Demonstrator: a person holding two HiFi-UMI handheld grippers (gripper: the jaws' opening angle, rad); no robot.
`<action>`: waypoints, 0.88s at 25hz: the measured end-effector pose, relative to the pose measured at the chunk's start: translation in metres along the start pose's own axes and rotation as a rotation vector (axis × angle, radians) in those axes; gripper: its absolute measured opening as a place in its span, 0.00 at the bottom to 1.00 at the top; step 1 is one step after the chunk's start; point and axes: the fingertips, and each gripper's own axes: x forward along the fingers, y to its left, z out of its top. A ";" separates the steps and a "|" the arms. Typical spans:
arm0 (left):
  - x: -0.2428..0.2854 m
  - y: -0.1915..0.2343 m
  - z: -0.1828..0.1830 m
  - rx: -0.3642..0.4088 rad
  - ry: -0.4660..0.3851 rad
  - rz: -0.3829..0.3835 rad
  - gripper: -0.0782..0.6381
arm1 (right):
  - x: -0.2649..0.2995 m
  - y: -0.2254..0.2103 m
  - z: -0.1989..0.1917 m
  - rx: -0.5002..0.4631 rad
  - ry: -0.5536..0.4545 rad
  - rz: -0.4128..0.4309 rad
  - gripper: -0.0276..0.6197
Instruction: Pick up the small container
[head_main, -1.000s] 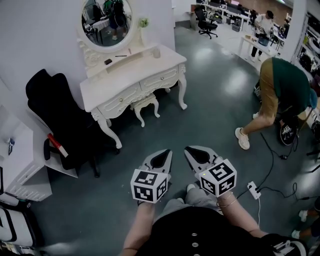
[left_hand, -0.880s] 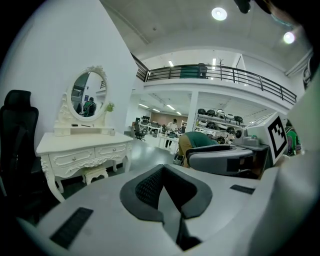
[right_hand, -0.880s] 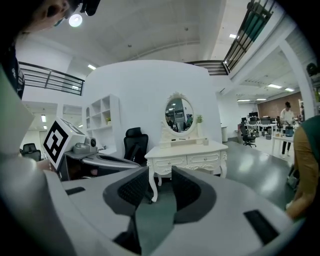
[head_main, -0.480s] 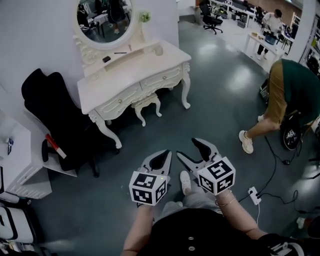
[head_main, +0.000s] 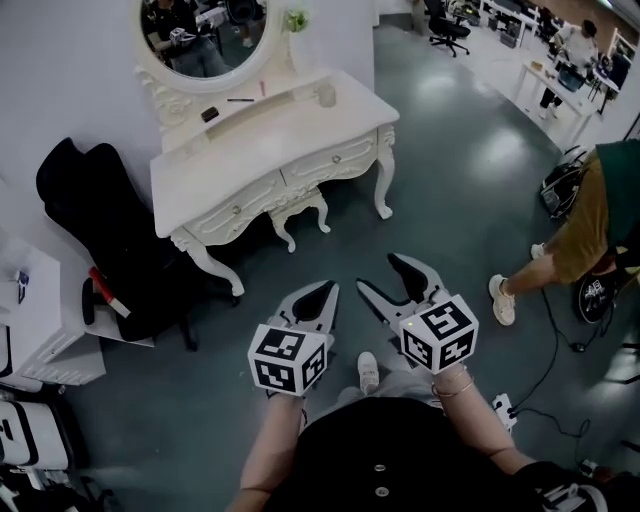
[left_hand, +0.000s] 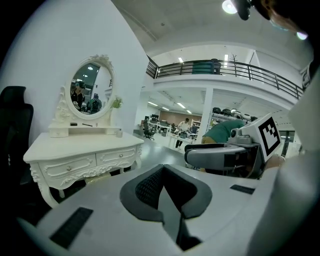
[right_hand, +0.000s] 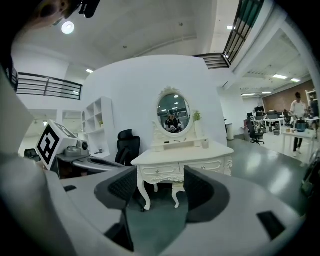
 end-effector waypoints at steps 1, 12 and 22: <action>0.010 0.003 0.004 -0.005 0.000 0.005 0.13 | 0.006 -0.009 0.002 0.002 0.003 0.006 0.47; 0.077 0.022 0.016 -0.037 0.046 0.036 0.13 | 0.036 -0.084 0.003 0.089 0.023 0.028 0.44; 0.127 0.041 0.028 -0.018 0.082 -0.021 0.13 | 0.056 -0.127 0.011 0.137 -0.009 -0.040 0.44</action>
